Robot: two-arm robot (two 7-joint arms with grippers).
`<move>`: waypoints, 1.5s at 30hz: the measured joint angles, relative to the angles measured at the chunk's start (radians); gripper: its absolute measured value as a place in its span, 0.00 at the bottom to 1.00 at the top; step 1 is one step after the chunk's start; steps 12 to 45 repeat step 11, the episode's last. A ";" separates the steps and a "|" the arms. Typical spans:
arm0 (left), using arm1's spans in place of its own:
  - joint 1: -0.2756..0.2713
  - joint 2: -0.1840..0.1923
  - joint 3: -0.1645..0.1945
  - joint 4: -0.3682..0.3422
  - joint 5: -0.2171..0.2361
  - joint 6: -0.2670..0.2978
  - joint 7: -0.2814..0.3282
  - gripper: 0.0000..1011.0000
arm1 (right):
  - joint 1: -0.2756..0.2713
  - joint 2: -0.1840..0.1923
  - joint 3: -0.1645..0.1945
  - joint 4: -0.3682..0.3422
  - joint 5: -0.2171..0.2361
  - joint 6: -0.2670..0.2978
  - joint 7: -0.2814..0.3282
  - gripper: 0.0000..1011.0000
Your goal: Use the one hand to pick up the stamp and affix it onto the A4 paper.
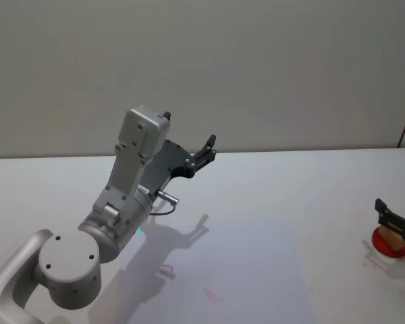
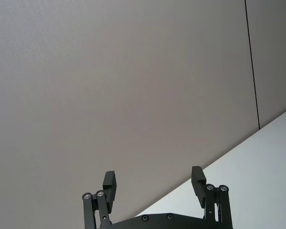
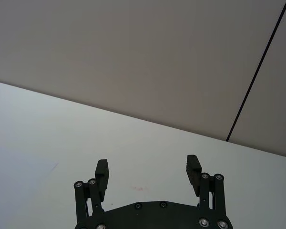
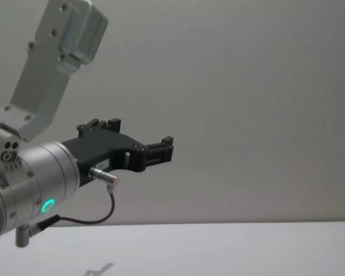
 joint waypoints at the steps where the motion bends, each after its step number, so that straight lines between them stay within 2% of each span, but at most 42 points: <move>1: 0.000 0.000 0.000 0.000 0.000 0.000 0.000 0.99 | -0.001 0.000 0.000 -0.002 0.000 0.000 -0.003 0.99; 11: 0.000 0.000 0.000 0.000 0.000 0.000 0.000 0.99 | -0.017 -0.003 0.005 -0.013 -0.005 -0.005 -0.049 0.99; 45: 0.000 0.000 0.000 0.000 0.000 0.000 0.000 0.99 | -0.017 -0.003 0.005 -0.013 -0.005 -0.005 -0.049 0.99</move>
